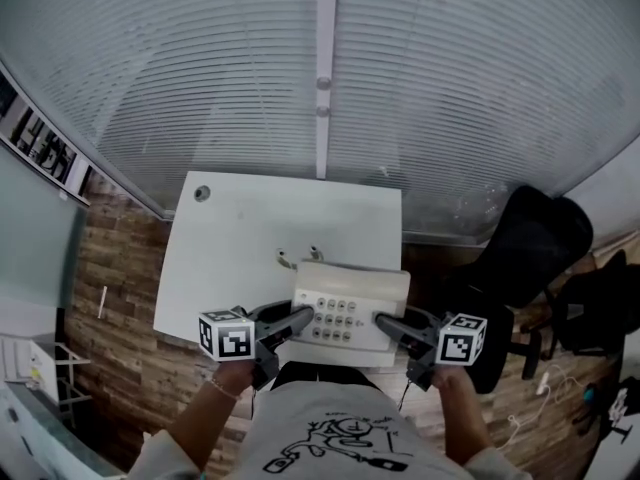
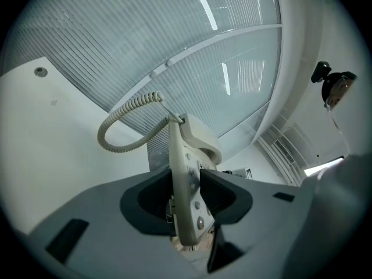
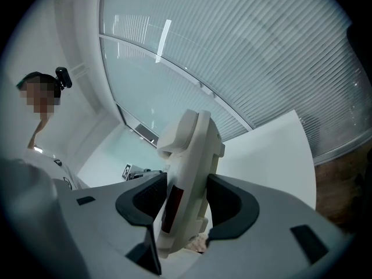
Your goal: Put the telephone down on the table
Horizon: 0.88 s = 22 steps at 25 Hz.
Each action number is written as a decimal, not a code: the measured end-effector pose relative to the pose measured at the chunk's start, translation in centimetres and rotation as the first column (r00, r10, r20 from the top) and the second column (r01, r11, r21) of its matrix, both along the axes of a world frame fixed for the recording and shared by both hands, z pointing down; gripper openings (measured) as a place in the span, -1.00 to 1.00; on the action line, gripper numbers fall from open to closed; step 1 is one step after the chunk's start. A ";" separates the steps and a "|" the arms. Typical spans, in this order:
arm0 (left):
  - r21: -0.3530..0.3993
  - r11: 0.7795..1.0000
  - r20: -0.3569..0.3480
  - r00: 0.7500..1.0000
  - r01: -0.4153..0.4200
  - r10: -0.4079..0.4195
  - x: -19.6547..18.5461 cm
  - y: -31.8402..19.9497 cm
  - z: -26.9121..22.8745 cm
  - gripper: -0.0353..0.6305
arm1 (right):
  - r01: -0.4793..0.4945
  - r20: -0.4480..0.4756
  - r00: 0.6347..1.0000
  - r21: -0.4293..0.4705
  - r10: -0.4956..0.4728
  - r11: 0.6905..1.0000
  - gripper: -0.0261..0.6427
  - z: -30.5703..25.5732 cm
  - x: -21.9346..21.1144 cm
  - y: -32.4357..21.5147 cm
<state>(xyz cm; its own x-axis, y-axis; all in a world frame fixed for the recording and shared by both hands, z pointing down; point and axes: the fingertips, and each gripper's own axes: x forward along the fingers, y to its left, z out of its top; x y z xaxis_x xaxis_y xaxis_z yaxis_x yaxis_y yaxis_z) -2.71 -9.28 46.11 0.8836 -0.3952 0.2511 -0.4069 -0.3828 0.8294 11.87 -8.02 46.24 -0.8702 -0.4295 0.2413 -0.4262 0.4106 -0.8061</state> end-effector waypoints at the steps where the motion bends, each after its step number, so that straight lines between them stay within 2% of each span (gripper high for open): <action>1: -0.001 1.000 0.000 1.000 0.000 0.000 0.0 -0.1 0.1 -0.44 | 0.001 -0.002 1.000 -0.003 -0.001 1.000 -0.24 0.1 0.0 -0.1; 7: -0.017 1.000 -0.003 1.000 -0.003 0.003 0.7 -0.9 1.3 -0.44 | 0.004 -0.013 1.000 -0.015 -0.004 1.000 -0.24 1.0 0.6 -0.9; 22: -0.044 0.999 0.022 1.000 0.003 -0.002 -0.9 -2.0 4.7 -0.44 | 0.010 -0.004 1.000 -0.045 -0.010 0.999 -0.23 4.9 -1.1 -2.4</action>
<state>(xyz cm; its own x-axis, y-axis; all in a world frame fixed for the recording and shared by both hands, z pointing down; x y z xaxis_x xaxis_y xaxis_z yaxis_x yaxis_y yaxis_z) -3.57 -11.29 50.85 0.8765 -0.3859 0.2877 -0.4264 -0.3450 0.8362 10.77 -10.39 51.11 -0.8734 -0.4093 0.2639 -0.4256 0.3785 -0.8219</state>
